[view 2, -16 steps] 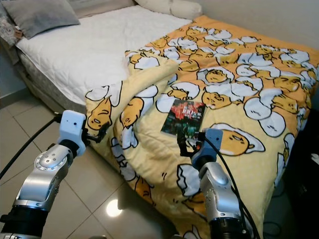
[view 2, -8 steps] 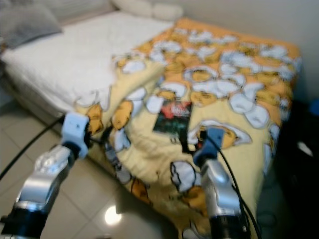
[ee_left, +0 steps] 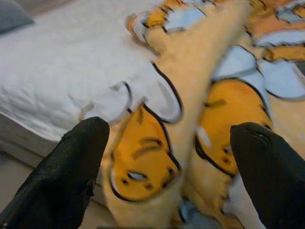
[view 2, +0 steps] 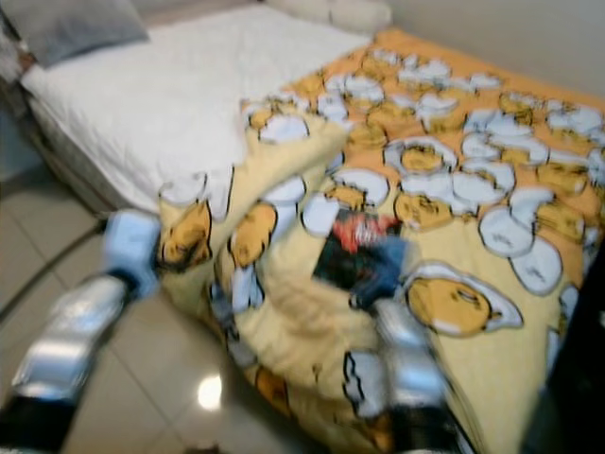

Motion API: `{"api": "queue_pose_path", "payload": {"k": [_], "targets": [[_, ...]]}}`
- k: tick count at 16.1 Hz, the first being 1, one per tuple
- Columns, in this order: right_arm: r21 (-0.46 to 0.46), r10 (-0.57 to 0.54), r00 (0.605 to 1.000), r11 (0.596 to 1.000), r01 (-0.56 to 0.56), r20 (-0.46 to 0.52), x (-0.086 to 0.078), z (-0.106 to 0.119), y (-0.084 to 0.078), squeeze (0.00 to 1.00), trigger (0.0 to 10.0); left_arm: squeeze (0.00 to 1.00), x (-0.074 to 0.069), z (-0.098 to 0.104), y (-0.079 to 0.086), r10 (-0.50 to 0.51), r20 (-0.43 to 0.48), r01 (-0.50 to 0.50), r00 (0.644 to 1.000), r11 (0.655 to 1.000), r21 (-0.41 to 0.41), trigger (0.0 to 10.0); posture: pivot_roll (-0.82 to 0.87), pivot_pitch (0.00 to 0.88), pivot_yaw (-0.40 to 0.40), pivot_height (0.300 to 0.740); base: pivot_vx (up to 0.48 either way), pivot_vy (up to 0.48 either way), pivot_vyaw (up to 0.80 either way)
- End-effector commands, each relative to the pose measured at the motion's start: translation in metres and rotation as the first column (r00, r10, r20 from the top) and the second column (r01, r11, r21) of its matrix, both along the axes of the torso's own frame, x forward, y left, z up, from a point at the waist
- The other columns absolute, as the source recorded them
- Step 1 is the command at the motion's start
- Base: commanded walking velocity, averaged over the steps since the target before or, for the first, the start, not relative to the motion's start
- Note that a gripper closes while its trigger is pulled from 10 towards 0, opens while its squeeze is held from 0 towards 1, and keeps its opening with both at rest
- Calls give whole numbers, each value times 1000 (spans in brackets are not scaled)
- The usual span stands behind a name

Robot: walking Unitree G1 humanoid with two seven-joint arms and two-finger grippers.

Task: Clean up the room

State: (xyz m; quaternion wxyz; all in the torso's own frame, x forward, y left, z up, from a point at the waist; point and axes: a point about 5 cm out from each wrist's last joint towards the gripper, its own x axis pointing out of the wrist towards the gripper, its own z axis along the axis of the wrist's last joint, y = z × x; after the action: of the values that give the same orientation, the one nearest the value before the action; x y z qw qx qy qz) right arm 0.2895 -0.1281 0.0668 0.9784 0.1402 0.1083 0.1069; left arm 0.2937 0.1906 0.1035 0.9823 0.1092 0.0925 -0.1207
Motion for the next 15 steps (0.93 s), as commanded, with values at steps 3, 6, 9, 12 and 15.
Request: {"api": "queue_pose_path", "payload": {"k": [3,6,9,12,15], "targets": [[-23,-31,999,999,30,-28,-4,-6,-15,0,10000,949,2,2,-14,-46,8,46,999,999,9,10000,56,0,-13,740,301,0,0],[1,-69,996,998,69,-48,-4,-8,-20,0,10000,796,1,3,-18,-81,9,81,997,997,18,10000,56,0,-14,740,0,0,0],[-54,-178,980,983,174,-88,-4,-14,-40,1000,10000,765,-9,0,-30,-231,-24,232,973,972,48,10000,53,0,-13,740,0,0,0],[-55,-262,958,965,257,-113,-3,-17,-56,1000,10000,722,-16,1,-33,-299,-34,299,954,954,1,10000,58,0,-21,740,0,0,0],[-16,-238,944,970,241,-229,-1,-33,-63,1000,10000,722,-20,2,-40,-429,-63,427,901,903,-47,10000,54,0,-15,740,0,0,0]]}}
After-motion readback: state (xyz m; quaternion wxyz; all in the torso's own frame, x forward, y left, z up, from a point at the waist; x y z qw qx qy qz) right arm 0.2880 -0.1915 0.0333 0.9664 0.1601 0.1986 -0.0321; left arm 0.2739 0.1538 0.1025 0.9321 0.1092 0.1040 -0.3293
